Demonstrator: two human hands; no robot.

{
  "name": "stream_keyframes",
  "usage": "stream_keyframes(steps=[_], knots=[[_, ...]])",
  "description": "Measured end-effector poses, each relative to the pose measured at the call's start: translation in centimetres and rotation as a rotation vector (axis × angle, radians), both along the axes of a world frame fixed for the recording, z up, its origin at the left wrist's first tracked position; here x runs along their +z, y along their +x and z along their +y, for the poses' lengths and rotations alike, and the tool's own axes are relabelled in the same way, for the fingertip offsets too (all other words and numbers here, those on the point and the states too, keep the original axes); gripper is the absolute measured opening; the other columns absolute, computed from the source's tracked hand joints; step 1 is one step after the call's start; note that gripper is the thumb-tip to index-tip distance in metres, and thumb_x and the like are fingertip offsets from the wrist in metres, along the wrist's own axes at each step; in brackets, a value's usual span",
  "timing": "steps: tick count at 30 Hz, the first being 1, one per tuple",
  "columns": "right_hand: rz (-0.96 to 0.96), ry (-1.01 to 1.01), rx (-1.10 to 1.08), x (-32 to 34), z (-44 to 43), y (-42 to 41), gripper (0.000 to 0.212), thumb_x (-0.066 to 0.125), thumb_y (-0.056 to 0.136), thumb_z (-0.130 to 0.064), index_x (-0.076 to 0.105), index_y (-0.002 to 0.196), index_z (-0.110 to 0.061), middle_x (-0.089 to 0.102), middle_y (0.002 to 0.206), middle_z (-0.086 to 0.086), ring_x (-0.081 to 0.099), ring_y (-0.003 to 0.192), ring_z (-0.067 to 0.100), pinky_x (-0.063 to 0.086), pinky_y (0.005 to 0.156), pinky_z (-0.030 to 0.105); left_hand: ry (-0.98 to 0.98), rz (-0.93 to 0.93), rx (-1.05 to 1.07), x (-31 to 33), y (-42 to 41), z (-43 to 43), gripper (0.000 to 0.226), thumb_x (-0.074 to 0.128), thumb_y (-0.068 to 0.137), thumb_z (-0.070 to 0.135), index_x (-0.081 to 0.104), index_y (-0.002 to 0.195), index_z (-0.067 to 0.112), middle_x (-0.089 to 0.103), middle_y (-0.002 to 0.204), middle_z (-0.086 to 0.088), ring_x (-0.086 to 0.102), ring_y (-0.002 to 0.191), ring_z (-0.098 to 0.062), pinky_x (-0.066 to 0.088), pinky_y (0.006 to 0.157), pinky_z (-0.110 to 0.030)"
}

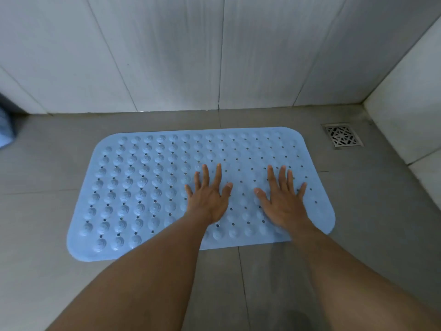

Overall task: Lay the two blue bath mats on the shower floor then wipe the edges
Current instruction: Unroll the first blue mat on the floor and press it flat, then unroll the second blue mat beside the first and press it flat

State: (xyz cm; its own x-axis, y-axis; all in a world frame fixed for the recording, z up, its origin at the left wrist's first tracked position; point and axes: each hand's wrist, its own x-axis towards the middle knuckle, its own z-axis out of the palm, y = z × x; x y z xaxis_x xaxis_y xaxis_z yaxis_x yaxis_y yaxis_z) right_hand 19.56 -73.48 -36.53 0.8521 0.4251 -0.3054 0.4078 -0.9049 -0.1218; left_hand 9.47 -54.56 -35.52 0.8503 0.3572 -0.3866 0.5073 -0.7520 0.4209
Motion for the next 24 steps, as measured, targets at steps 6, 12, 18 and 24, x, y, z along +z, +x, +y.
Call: stream_keyframes(steps=[6, 12, 18, 24], knots=[[-0.008, 0.071, 0.103, 5.8, 8.1, -2.2, 0.075, 0.014, 0.1, -0.067, -0.021, 0.156, -0.033, -0.026, 0.164, 0.008, -0.022, 0.152, 0.026, -0.012, 0.118, 0.062, 0.174, -0.108, 0.02, 4.2, -5.3, 8.4, 0.062, 0.011, 0.103, 0.056, -0.017, 0.156, 0.037, -0.026, 0.164, -0.004, -0.021, 0.152, -0.03, -0.009, 0.12, -0.058], [-0.007, 0.175, 0.232, 12.9, 19.2, -5.9, 0.074, 0.026, 0.103, -0.06, -0.013, 0.158, -0.03, -0.015, 0.167, 0.011, -0.01, 0.154, 0.029, -0.003, 0.12, 0.061, 0.333, -0.148, 0.144, 10.5, -10.7, 18.6, 0.063, 0.015, 0.104, 0.054, -0.009, 0.159, 0.035, -0.014, 0.167, -0.008, -0.012, 0.154, -0.032, 0.001, 0.121, -0.059], [-0.031, 0.258, 0.381, 18.7, 29.4, -9.7, 0.073, 0.033, 0.104, -0.052, -0.007, 0.16, -0.029, -0.008, 0.168, 0.011, -0.001, 0.155, 0.028, 0.009, 0.121, 0.059, 0.41, -0.249, 0.28, 17.1, -16.5, 27.2, 0.062, 0.022, 0.104, 0.053, -0.001, 0.159, 0.036, -0.002, 0.168, -0.007, -0.004, 0.155, -0.028, 0.006, 0.121, -0.059], [-0.039, 0.333, 0.533, 23.6, 39.8, -13.1, 0.074, 0.036, 0.102, -0.056, -0.003, 0.16, -0.031, 0.0, 0.168, 0.009, 0.009, 0.154, 0.027, 0.018, 0.121, 0.055, 0.439, -0.359, 0.454, 22.5, -22.0, 36.3, 0.056, 0.031, 0.104, 0.049, 0.023, 0.157, 0.029, 0.021, 0.163, -0.01, 0.017, 0.151, -0.026, 0.021, 0.12, -0.055]])
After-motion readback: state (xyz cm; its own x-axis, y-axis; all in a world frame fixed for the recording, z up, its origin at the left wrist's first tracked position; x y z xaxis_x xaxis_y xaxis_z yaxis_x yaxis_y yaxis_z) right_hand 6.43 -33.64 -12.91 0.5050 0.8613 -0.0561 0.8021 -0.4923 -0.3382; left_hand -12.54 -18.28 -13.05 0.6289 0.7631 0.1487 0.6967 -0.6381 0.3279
